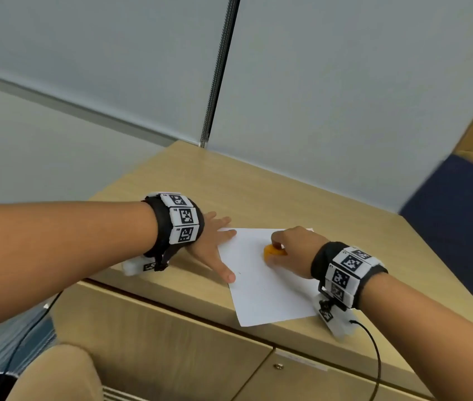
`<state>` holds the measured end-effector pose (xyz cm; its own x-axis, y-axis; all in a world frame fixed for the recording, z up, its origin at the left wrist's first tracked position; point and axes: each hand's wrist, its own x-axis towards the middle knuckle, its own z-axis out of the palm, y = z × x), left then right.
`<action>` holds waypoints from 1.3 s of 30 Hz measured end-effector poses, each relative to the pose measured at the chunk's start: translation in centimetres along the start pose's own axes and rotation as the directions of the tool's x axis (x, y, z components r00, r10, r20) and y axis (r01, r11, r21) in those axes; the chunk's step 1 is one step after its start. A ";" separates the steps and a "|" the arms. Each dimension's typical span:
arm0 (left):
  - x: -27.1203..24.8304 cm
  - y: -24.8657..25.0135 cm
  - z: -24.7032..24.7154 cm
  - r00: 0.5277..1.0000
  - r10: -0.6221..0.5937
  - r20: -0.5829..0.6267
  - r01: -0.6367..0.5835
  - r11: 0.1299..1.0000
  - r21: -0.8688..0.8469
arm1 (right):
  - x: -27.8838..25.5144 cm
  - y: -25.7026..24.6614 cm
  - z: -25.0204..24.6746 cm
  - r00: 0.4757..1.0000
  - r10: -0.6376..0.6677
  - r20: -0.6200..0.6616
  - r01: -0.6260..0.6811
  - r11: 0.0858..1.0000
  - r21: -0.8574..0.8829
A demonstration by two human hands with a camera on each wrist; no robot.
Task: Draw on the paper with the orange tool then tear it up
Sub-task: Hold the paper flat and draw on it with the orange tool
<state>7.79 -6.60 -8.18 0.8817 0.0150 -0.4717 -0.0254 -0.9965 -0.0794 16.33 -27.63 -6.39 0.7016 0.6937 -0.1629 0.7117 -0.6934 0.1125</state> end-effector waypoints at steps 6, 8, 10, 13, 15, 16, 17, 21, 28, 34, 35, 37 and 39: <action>2.1 -0.3 -0.7 1.000 0.027 0.013 -0.027 0.999 0.023 | 1.2 -2.3 -1.1 0.998 -0.052 0.037 0.043 0.976 0.215; 2.8 0.0 -0.7 0.999 0.023 0.027 -0.024 0.999 0.028 | 1.5 -3.1 -1.0 0.990 -0.077 0.115 0.021 0.907 0.422; 3.1 0.3 -0.8 0.999 0.028 0.033 -0.028 0.999 0.019 | 2.0 -3.4 -0.5 0.986 -0.099 0.137 0.003 0.822 0.569; 3.1 0.5 -0.9 0.999 0.018 0.044 -0.020 0.999 0.030 | 2.9 -3.5 0.5 0.992 -0.097 0.083 0.017 0.747 0.665; 3.2 0.5 -1.0 0.999 -0.011 0.037 0.009 0.998 0.066 | 3.7 -3.5 1.1 0.995 -0.093 0.041 0.036 0.700 0.713; 3.3 0.5 -1.0 0.999 -0.020 0.030 0.017 0.997 0.077 | 3.9 -3.3 1.2 0.995 -0.100 0.026 0.051 0.695 0.717; 3.2 0.6 -1.1 0.999 -0.016 0.034 0.014 0.997 0.072 | 4.0 -3.1 1.2 0.992 -0.126 0.022 0.073 0.702 0.708; 2.7 1.0 -1.4 0.999 -0.006 0.052 0.003 0.999 0.049 | 3.6 -2.0 0.2 0.897 -0.393 0.203 0.132 0.675 0.725; 2.5 1.2 -1.5 0.999 0.001 0.054 -0.006 0.997 0.077 | 4.8 -3.5 0.7 0.991 -0.123 -0.052 0.133 0.857 0.498; 2.2 1.3 -1.4 0.998 0.040 0.051 -0.040 0.999 0.014 | 4.7 -2.0 0.5 0.938 -0.322 0.128 0.161 0.732 0.662; 2.3 1.3 -1.4 0.998 0.038 0.047 -0.038 0.999 0.012 | 5.3 -2.1 0.9 0.974 -0.226 0.022 0.168 0.782 0.601; 2.4 1.3 -1.4 0.999 0.015 0.047 -0.016 0.999 0.028 | 5.7 -2.6 1.2 0.988 -0.110 -0.105 0.148 0.843 0.517; 2.4 1.3 -1.4 0.998 0.024 0.051 -0.025 1.000 0.013 | 5.7 -2.4 0.4 0.977 -0.211 0.040 0.153 0.813 0.561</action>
<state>10.49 -7.95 -8.17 0.8554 -0.0049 -0.5180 -0.0535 -0.9954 -0.0790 18.54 -22.10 -7.98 0.5332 0.8163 -0.2220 0.6668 -0.5671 -0.4836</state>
